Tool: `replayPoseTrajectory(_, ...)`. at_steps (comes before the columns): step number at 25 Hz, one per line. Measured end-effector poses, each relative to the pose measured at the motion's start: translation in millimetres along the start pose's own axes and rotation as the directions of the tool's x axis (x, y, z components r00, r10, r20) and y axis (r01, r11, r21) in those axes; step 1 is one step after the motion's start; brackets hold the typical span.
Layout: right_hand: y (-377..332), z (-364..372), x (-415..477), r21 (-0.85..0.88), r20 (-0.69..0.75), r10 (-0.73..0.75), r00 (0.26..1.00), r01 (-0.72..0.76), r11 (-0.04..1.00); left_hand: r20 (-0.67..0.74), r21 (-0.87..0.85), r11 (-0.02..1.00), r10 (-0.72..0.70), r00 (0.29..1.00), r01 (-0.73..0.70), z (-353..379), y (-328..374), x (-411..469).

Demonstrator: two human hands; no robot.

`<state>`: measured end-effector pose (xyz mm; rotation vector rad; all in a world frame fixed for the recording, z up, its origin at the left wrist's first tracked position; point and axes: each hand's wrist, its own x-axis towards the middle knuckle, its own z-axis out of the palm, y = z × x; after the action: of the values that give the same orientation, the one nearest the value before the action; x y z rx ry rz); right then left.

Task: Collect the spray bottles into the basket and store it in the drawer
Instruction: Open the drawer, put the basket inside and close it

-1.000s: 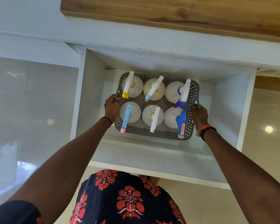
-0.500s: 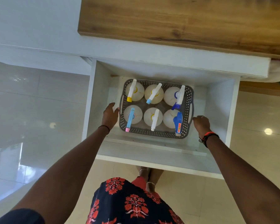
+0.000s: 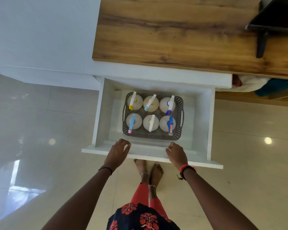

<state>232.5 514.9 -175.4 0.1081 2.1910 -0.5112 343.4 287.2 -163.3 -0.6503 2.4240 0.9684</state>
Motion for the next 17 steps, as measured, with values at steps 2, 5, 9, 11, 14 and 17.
replayPoseTrajectory(2,0,7,-17,-0.023,0.086,-0.092,0.992,0.094,0.995,0.129,0.039,0.996,0.076,0.989,-0.081,15,8,-15)
replayPoseTrajectory(5,9,9,-31,-0.137,0.199,-0.214,0.956,0.243,0.96,0.189,0.23,0.962,0.105,0.976,-0.148,32,11,-22)
replayPoseTrajectory(9,22,4,-31,-0.25,0.196,-0.307,0.931,0.35,0.903,0.151,0.302,0.942,0.107,0.983,-0.149,34,14,-18)
replayPoseTrajectory(11,22,6,-31,-0.272,0.156,-0.324,0.933,0.356,0.894,0.139,0.314,0.939,0.103,0.985,-0.143,34,15,-17)
replayPoseTrajectory(14,21,9,-34,-0.324,0.13,-0.348,0.928,0.372,0.87,0.128,0.331,0.933,0.102,0.987,-0.139,33,16,-17)
replayPoseTrajectory(17,21,11,-38,-0.405,0.135,-0.385,0.913,0.406,0.819,0.139,0.368,0.918,0.103,0.985,-0.148,32,16,-16)
